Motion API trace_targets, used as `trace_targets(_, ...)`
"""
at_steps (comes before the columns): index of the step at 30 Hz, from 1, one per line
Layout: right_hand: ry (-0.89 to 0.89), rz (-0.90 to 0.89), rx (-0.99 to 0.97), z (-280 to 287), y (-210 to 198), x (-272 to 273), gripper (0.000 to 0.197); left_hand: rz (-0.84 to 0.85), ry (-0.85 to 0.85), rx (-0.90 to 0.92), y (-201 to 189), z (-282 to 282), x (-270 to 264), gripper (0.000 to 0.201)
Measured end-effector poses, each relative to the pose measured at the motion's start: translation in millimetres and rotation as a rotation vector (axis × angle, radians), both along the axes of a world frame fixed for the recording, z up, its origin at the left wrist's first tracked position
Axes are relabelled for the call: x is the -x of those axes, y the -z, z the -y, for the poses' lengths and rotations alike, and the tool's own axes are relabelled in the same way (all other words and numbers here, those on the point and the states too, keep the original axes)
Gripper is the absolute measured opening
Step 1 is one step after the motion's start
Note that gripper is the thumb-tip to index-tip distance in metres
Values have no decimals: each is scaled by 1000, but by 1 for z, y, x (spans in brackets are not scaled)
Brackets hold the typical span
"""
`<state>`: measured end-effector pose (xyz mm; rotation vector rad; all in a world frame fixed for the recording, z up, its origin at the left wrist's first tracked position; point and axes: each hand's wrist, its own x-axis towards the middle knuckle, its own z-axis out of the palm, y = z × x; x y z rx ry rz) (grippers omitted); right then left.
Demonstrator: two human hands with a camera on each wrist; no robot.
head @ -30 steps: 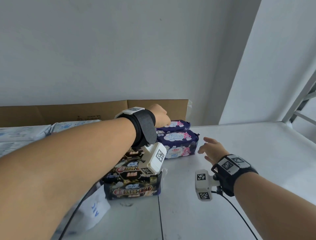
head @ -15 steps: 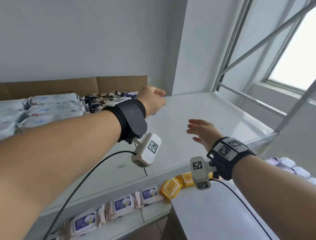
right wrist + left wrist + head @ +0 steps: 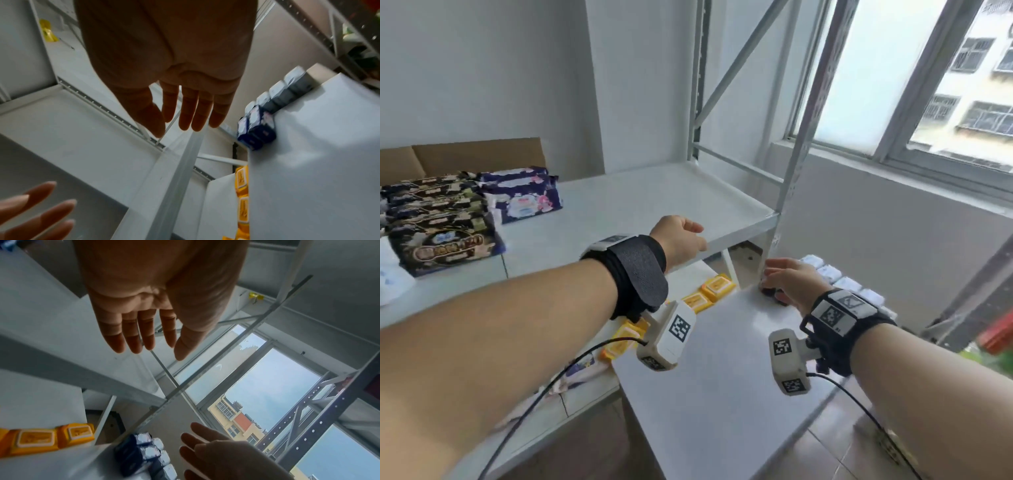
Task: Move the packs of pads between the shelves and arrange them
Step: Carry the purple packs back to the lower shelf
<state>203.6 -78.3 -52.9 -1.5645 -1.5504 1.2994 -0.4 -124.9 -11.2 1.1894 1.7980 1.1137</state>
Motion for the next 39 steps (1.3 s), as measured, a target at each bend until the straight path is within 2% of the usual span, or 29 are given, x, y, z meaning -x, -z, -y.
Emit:
trace_targets(3, 18, 29, -12, -15, 2, -71, 38, 38, -15, 41, 22, -22, -66, 22)
trace_targets(5, 26, 22, 24, -30, 10, -117, 44, 49, -33, 97, 40, -35, -105, 22)
trace_targets(9, 46, 19, 71, -69, 32, -187, 53, 55, -31, 272, 77, -62, -163, 56)
trace_targets(13, 59, 70, 92, -113, 61, -221, 54, 59, -66, 356, 105, -94, -187, 65)
trace_targets(23, 10, 164, 184, -248, 116, -218, 58, -18, -140, 501, 165, -225, -183, 68)
trace_targets(25, -3, 180, 215, -276, 124, -214, 57, -27, -134, 554, 174, -255, -183, 58)
trace_targets(28, -46, 206, 251, -314, 134, -210, 59, -8, -157, 599, 190, -295, -182, 18)
trace_targets(29, -55, 217, 259, -326, 140, -209, 60, -2, -165, 605, 193, -307, -184, 18)
trace_targets(32, -82, 264, 248, -357, 156, -205, 60, 45, -179, 636, 211, -336, -189, 57)
trace_targets(36, -119, 330, 220, -395, 190, -195, 65, 36, -243, 681, 242, -366, -193, 68)
trace_targets(39, -161, 389, 190, -419, 220, -186, 66, -40, -289, 701, 267, -387, -197, 88)
